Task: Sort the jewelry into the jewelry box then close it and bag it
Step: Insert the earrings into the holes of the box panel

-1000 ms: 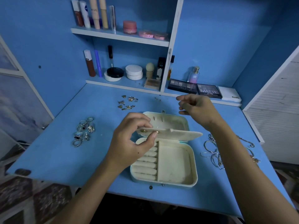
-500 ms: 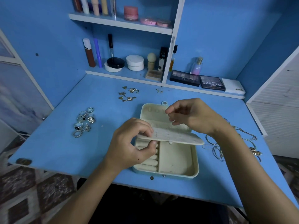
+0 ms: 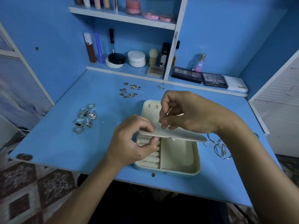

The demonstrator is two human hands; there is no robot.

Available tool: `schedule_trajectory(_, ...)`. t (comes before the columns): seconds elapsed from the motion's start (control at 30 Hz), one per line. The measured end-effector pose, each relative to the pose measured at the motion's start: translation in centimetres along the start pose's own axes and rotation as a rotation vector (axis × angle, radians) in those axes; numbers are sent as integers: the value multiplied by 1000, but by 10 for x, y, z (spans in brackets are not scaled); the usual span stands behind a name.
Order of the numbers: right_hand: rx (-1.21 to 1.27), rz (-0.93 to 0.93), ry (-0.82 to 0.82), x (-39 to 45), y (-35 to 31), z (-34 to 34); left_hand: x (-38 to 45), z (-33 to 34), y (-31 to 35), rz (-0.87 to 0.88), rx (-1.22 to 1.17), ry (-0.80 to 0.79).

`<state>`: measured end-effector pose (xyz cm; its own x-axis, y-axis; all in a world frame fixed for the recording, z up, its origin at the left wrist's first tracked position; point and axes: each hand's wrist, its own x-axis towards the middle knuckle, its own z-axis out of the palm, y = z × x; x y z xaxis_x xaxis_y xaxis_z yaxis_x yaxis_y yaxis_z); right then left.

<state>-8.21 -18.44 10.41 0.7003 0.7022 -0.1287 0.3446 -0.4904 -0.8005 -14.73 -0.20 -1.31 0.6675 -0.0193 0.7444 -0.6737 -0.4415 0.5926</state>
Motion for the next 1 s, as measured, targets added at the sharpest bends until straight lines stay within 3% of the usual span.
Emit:
schedule_trajectory(0.4, -214, 17, -106, 3, -15, 2, -2, 0, 0, -100, -28, 15)
schedule_trajectory(1.0, -266, 6, -106, 3, -19, 4, -1, 0, 0, -103, -49, 16)
